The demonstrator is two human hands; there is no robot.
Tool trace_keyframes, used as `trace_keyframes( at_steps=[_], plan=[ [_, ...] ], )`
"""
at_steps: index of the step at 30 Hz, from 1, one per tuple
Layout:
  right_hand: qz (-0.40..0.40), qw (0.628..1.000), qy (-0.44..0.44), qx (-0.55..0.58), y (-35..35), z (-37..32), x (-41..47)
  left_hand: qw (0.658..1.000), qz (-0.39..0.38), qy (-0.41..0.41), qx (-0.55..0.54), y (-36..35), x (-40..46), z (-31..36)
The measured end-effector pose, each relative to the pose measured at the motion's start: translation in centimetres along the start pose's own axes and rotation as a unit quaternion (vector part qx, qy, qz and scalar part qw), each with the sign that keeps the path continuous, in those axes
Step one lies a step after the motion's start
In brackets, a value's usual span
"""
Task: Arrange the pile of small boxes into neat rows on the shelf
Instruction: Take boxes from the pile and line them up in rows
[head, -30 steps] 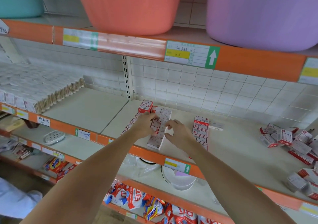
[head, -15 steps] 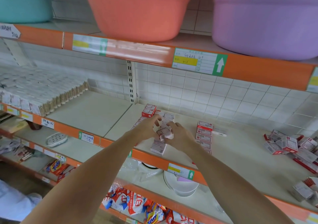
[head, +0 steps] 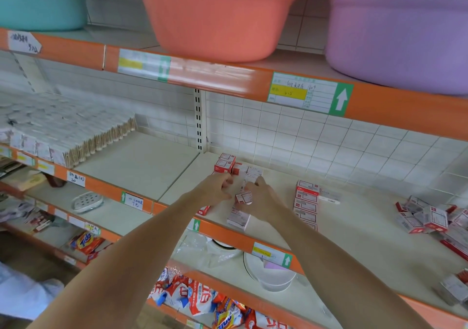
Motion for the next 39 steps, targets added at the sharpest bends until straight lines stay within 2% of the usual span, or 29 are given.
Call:
trace_keyframes(
  at_steps=[5,9,12,15,17,20,26,33,39],
  plan=[
    [-0.022,0.997,-0.02,0.073,0.0,0.1,0.4,1.0,0.015,0.008,0.01,0.1,0.2,-0.8],
    [-0.004,0.996,0.019,0.084,0.4,0.1,0.4,0.998,0.046,0.027,0.029,0.7,0.2,-1.3],
    [-0.038,0.994,0.055,0.083,0.4,0.2,0.3,0.998,0.055,0.026,0.036,0.8,0.3,-1.4],
    [-0.026,0.994,0.041,0.103,0.7,0.3,0.4,0.998,0.053,0.028,0.029,0.7,0.5,-1.6],
    [-0.002,0.997,0.005,0.071,0.7,0.2,0.6,0.998,0.05,0.025,0.035,0.7,0.7,-1.7],
    [-0.018,0.999,-0.047,-0.007,0.1,-0.1,0.8,0.998,0.051,0.015,0.041,0.4,0.9,-1.5],
    [-0.001,1.0,0.007,0.016,0.1,-1.4,1.1,0.992,0.121,-0.02,0.041,1.1,1.5,-1.5],
    [0.044,0.995,0.039,0.079,0.1,-2.6,2.7,0.994,0.035,-0.094,0.037,1.9,1.3,-1.6],
    [0.066,0.993,0.057,0.079,-0.6,-5.0,3.9,0.995,0.041,-0.078,0.045,2.8,1.4,-3.5]
  ],
)
Point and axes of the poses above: each hand's wrist, its own x-axis towards the middle knuckle, its own y-axis out of the back of the hand, z = x × y, the point moved 4 cm from there along x, towards the middle knuckle, and after that the axes turned 12 degrees about -y, right-handed, at the moved point
